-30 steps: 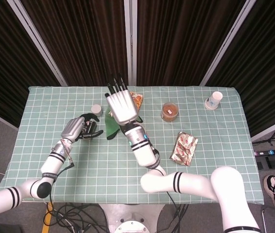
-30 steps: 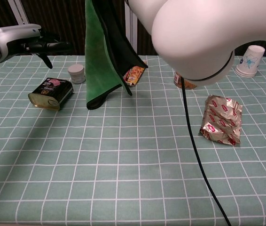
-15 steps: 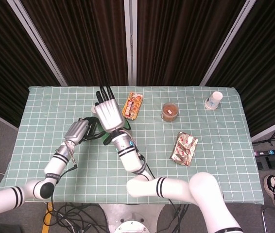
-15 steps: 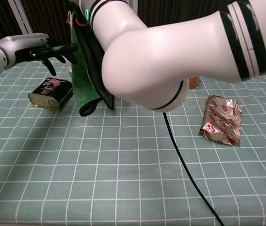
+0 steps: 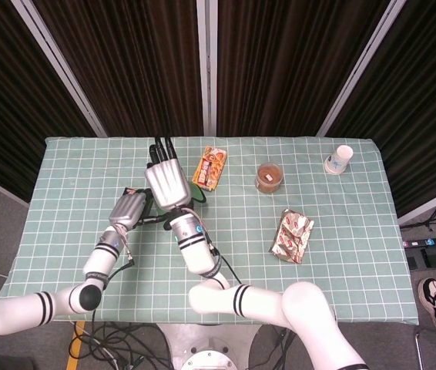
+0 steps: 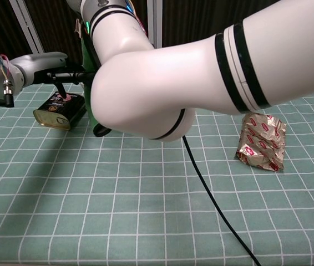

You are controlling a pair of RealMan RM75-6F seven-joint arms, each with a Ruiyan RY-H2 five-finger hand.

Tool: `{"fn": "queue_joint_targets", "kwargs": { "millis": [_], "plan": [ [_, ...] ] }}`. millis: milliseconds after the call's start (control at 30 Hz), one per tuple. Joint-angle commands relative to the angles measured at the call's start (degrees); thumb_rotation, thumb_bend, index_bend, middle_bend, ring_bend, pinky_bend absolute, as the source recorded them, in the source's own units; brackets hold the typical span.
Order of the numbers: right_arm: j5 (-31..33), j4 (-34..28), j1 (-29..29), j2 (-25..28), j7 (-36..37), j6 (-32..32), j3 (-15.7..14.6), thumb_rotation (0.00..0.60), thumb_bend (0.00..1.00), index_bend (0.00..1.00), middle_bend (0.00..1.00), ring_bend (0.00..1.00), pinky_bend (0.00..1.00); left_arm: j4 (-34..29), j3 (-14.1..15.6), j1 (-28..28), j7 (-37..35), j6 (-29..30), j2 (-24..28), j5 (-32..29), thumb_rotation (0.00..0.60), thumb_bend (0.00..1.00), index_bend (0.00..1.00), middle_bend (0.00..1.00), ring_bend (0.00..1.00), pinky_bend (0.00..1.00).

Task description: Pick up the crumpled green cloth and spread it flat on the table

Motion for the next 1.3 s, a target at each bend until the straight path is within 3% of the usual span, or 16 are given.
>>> {"fn": "queue_joint_targets", "kwargs": {
  "millis": [33,567,967,1300],
  "plan": [
    [-0.4,0.3,0.0,-0.3,0.1,0.4,0.1,0.6,0.52,0.77,0.19,0.01,0.0,0.8,-0.1,-1.4,2.3,0.7,-1.5,-3.9,0.131,0.0,0.35,0.24,0.18,0.36],
    [-1.1,-7.7,-2.6,1.5,-0.3,4.1,1.6,0.6,0.52,0.76,0.19,0.01,0.0,6.3,-0.3,-3.1,6.0,1.8,-6.3,-11.8,0.176,0.0,0.41,0.25,0.18,0.37],
    [0.1,-14.2,-6.1,4.4,-0.4,5.5,1.8,0.6,0.52,0.75,0.19,0.01,0.0,10.3,-0.7,-2.5,5.7,1.8,-9.0,-12.1,0.348,0.06,0.5,0.28,0.19,0.37],
    [1.2,-18.0,-8.0,6.9,0.1,5.5,2.1,0.6,0.52,0.74,0.19,0.01,0.0,11.2,-2.3,-1.2,2.5,2.3,-10.2,-9.3,0.406,0.17,0.61,0.36,0.24,0.38]
  ]
}}
